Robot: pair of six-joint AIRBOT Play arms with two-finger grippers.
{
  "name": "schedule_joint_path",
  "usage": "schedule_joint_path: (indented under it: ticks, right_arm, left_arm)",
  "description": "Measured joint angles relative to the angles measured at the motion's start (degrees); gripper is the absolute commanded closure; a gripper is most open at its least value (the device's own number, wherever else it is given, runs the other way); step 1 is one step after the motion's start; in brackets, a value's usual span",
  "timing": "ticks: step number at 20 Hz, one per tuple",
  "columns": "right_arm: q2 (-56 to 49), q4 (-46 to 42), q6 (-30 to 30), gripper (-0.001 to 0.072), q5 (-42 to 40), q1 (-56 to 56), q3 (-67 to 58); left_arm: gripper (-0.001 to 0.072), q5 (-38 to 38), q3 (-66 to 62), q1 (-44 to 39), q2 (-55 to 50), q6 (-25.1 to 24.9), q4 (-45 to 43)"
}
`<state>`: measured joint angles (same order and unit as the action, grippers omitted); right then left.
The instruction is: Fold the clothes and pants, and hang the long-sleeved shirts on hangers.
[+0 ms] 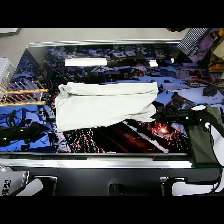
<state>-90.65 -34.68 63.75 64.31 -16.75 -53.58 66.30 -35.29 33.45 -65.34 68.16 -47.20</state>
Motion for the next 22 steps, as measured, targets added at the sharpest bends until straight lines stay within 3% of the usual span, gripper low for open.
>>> schedule_joint_path:
  ticks: [8, 19, 20, 21, 22]
  right_arm:
    - [0.04, 0.02, 1.95, 0.0681, 3.54, 0.02, 0.0]
    - [0.04, 0.28, 2.51, 0.0682, 6.05, 0.02, 0.0]
    - [0.04, 0.66, 2.49, 0.0682, 6.16, 0.02, 0.0]
    - [0.04, 1.07, 2.49, 0.0682, 6.23, 0.02, 0.0]
    - [0.09, 1.49, 2.4, 0.0682, 6.21, 0.02, 0.0]
  left_arm:
    - [0.0247, -11.15, 3.28, -5.16, -4.26, -4.81, 8.85]
    - [0.0258, -20.92, 3.34, -11.96, -10.49, -5.66, 15.13]
    - [0.0308, -21.66, 3.32, -12.61, -10.64, -5.75, 15.45]
    - [0.0529, -22.6, 3.28, -13.35, -10.82, -5.79, 15.61]
    - [0.0685, -23.71, 3.3, -14.01, -11.04, -5.84, 15.1]
